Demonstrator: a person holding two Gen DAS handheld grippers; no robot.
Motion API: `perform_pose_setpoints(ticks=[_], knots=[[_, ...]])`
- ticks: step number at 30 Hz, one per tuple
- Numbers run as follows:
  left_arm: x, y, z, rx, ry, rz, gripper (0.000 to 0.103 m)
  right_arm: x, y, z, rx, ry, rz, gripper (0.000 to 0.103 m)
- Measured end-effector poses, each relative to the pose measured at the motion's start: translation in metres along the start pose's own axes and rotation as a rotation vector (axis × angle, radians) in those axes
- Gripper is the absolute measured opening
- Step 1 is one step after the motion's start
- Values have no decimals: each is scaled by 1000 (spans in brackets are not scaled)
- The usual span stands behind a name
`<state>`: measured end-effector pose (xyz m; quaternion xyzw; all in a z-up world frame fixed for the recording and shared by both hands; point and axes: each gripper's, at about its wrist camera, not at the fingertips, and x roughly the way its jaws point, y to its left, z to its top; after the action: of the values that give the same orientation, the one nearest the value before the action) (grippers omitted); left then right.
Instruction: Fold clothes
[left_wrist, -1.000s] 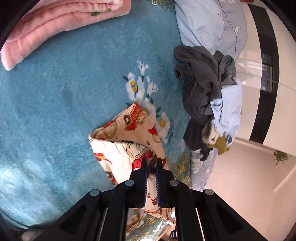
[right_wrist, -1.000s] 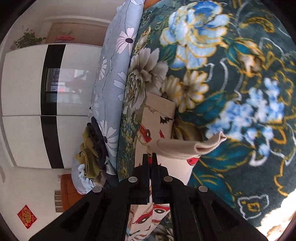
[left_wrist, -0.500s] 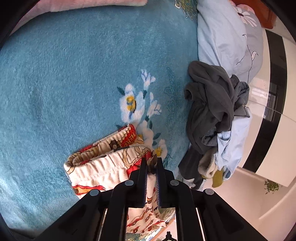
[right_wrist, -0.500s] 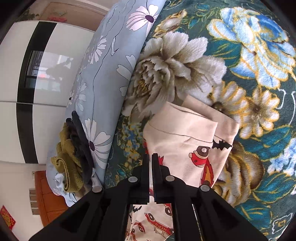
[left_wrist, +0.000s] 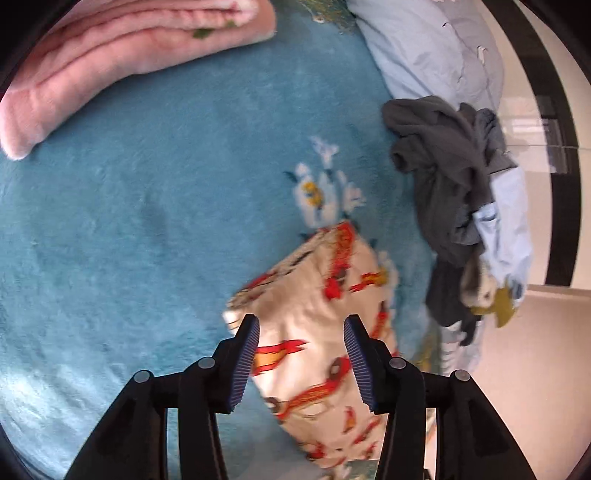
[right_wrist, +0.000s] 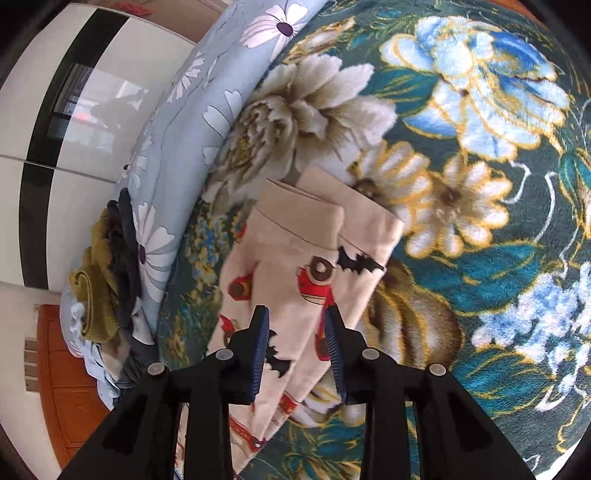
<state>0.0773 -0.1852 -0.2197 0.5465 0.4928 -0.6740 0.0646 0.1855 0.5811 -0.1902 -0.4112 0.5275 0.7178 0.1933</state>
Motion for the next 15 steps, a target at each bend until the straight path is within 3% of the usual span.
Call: perform_pose_setpoints(ticks=[3,8,13,15], knots=[[15,21,-16,-11,30,67,51,7,-10,0,72,-45,20,32],[9,43,-26,-139,-22,-58,52,17,-12,15,128,-105,-4,32],[9,58,-34,-222,-43,-118,54,32,-15,20,200,-105,13,32],[8,62,-36,-234,-44,-136,55,35,-11,19,195,-107,-2,25]])
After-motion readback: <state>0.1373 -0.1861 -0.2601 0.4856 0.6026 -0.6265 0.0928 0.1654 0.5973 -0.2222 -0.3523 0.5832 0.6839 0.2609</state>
